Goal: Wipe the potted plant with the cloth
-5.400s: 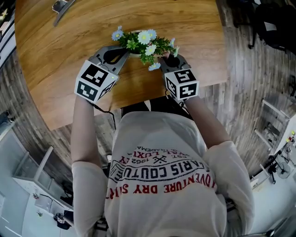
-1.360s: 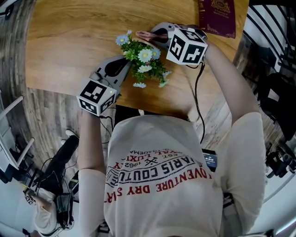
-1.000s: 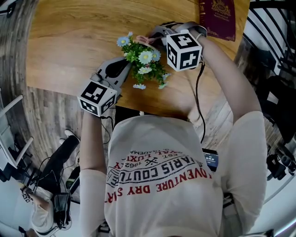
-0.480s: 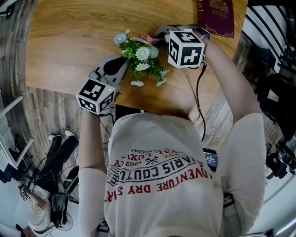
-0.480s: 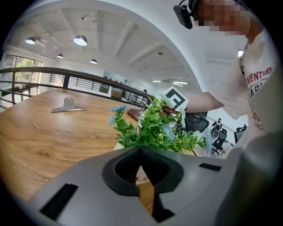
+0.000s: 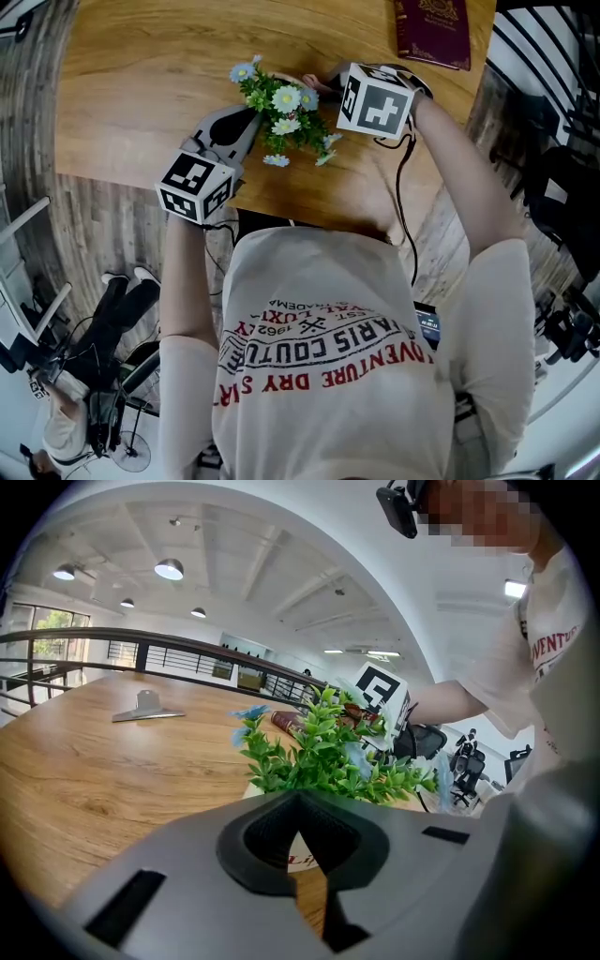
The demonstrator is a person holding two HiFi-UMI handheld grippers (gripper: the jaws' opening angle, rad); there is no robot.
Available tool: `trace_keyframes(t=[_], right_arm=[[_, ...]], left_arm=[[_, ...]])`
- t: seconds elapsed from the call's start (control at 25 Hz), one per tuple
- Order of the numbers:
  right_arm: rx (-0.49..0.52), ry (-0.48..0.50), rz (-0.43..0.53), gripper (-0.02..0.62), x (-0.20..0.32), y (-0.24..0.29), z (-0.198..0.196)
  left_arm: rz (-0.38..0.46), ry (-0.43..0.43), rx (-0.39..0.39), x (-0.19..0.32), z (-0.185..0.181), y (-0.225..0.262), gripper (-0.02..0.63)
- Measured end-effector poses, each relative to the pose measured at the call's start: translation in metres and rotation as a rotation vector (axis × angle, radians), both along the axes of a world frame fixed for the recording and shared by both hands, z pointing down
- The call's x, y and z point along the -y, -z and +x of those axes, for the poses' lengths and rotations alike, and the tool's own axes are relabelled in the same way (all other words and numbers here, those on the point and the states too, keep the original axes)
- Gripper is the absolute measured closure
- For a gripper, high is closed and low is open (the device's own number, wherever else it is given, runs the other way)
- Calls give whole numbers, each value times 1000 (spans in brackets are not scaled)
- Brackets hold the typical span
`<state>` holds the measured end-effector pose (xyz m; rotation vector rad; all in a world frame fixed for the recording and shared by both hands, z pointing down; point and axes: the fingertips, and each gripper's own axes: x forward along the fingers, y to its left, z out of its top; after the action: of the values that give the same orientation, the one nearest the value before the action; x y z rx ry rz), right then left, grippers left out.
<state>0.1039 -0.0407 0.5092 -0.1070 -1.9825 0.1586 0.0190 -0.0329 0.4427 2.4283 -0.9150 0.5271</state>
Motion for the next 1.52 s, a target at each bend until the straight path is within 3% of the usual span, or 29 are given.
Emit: trace_keyframes(t=[0.6,0.72,0.92,1.2,1.36,1.52], right_arm=[[4,-43,-52,552,-42,3,9],[23,-134,6,552,-30,16,21],[138,-330,134,552,1,74,29],[253,-550,249,552,27,159,8],[279,-670,264,552,38,183,-25],[236,-771,284,552,45,191,-52]], left_arm=[[-6,42,-53,4,-10,0,592],[25,60,-29,3,-12,3,592],[98,68,-31,-4,-19,32,592],[202,50,-38,9,-43,75,592],[271,-5,-62,29,-66,100,592],[307,-106,-79,45,-82,120,592]])
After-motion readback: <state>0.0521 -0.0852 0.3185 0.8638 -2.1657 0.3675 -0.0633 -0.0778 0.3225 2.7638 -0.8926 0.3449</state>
